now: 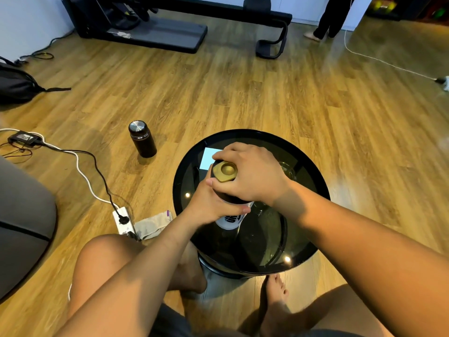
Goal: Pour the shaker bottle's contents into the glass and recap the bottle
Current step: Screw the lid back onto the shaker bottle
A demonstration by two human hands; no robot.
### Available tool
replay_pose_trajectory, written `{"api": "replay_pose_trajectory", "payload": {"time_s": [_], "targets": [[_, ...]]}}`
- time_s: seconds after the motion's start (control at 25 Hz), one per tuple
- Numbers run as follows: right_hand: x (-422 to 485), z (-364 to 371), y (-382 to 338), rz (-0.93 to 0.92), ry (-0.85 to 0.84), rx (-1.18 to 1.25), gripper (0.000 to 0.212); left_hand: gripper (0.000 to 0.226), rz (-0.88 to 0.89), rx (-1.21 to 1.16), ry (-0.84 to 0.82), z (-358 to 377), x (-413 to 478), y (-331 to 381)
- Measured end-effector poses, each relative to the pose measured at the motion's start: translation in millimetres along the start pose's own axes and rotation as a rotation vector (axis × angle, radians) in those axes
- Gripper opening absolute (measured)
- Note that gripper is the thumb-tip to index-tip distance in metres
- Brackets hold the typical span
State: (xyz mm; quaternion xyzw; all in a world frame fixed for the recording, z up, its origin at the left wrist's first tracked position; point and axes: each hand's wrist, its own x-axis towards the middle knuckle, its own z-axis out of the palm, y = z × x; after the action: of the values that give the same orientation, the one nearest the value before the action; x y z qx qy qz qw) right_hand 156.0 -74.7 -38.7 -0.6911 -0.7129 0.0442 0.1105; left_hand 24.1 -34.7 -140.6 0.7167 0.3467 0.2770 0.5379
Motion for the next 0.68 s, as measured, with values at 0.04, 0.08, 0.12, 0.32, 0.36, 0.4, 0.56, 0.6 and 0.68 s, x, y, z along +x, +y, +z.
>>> {"api": "replay_pose_trajectory", "payload": {"time_s": [0.04, 0.08, 0.12, 0.32, 0.36, 0.4, 0.56, 0.6, 0.68], "targets": [[-0.4, 0.2, -0.7, 0.005, 0.009, 0.001, 0.064, 0.072, 0.004, 0.007, 0.012, 1.1, 0.1, -1.3], [-0.5, 0.1, -1.4, 0.007, 0.015, 0.003, 0.062, 0.073, 0.005, 0.01, 0.019, 1.5, 0.1, -2.0], [-1.0, -0.2, -1.8, 0.008, 0.02, 0.003, 0.062, 0.073, 0.004, 0.011, 0.027, 1.7, -0.3, -2.4], [-2.7, -1.5, -3.2, 0.022, 0.01, -0.01, 0.062, 0.068, 0.025, 0.028, 0.053, 3.9, -1.3, -2.4], [-2.7, -1.3, -3.7, 0.027, 0.01, -0.009, 0.062, 0.069, 0.025, 0.027, 0.056, 3.7, -1.1, -2.7], [-2.9, -1.6, -4.2, 0.033, 0.013, -0.007, 0.061, 0.07, 0.022, 0.025, 0.059, 3.3, -1.1, -2.9], [-2.5, -1.6, -5.7, 0.054, 0.016, -0.018, 0.062, 0.072, 0.016, 0.033, 0.07, 3.9, -3.2, -0.4], [-2.8, -1.2, -5.9, 0.059, 0.017, -0.025, 0.062, 0.071, 0.022, 0.036, 0.073, 4.1, -3.8, 0.6], [-3.3, -1.1, -6.7, 0.073, 0.019, -0.03, 0.063, 0.071, 0.033, 0.037, 0.077, 4.1, -4.1, 2.4]]}}
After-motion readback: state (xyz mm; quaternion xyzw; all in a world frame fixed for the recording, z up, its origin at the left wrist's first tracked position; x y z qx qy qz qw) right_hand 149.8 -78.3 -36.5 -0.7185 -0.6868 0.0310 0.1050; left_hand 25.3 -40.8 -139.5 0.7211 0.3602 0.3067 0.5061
